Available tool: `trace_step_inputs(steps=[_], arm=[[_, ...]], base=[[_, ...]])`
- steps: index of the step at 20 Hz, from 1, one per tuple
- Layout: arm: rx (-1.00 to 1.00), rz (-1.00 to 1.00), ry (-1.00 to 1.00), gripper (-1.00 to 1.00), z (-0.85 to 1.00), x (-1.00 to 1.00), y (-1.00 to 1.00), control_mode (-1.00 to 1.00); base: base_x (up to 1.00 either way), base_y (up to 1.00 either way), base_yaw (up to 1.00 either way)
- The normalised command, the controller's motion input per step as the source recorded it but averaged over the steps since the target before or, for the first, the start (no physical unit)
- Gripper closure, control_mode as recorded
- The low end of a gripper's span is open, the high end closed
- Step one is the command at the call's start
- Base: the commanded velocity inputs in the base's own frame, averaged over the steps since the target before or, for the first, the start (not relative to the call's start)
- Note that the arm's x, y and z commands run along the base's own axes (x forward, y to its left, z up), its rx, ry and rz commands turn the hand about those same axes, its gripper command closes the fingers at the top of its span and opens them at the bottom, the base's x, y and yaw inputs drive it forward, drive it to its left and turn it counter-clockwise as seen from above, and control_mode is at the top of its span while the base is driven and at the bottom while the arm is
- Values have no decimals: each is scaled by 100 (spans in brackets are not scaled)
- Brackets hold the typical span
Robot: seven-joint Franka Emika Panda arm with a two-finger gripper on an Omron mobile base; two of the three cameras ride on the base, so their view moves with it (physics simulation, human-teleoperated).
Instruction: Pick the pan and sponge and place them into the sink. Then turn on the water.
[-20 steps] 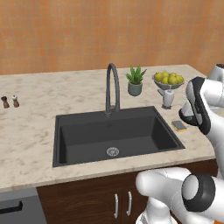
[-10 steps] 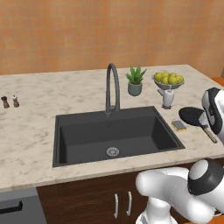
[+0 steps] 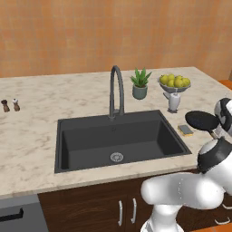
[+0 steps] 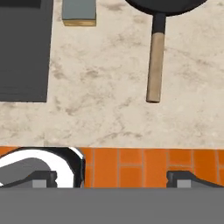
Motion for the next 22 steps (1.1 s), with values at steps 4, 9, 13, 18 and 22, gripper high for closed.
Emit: trace_step_inputs(steps=[4, 9, 13, 18, 22], arm=[[2, 0, 11, -100, -37, 51, -46, -100], [6, 0, 4, -100, -43, 67, -36, -100], [7, 0, 3, -100, -42, 75, -34, -100], [5, 0, 13, -100, -27, 68, -43, -100], [7, 0, 9, -100, -14, 62, -48, -100]], base=[[0, 0, 0], [0, 0, 0], [0, 0, 0], [0, 0, 0], [0, 0, 0]])
